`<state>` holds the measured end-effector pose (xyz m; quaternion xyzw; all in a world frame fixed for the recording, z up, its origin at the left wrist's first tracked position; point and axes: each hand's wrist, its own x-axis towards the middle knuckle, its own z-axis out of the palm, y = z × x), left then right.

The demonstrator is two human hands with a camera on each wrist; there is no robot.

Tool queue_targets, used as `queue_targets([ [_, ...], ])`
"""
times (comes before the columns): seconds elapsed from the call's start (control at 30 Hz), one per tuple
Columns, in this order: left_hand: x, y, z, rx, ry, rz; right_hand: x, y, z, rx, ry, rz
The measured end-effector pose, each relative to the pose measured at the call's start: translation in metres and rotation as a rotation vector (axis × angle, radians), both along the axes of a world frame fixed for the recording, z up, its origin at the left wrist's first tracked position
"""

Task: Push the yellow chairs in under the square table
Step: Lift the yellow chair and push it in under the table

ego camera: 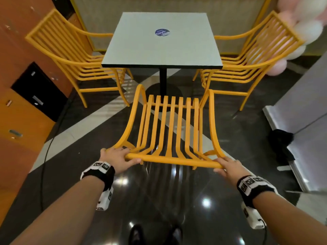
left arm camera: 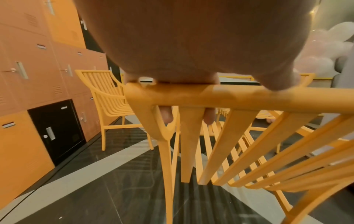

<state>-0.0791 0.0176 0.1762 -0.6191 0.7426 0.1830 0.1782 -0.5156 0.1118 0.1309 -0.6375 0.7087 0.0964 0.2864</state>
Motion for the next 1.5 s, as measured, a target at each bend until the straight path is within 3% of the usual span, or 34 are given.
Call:
queue_targets([
  [0.2,-0.020,-0.022,0.000,-0.046,-0.008,0.086,-0.005,-0.065,0.044,-0.030,0.072,0.007],
  [0.53,-0.013,-0.086,0.007,-0.026,-0.020,0.109,0.005,-0.133,0.044,-0.028,0.002,0.005],
  [1.1,0.003,-0.308,0.014,-0.136,0.102,0.074,0.015,-0.347,0.058,-0.014,0.066,-0.088],
  [1.5,0.001,-0.366,0.007,-0.065,0.111,0.066,0.018,-0.399,0.044,0.040,0.078,-0.111],
])
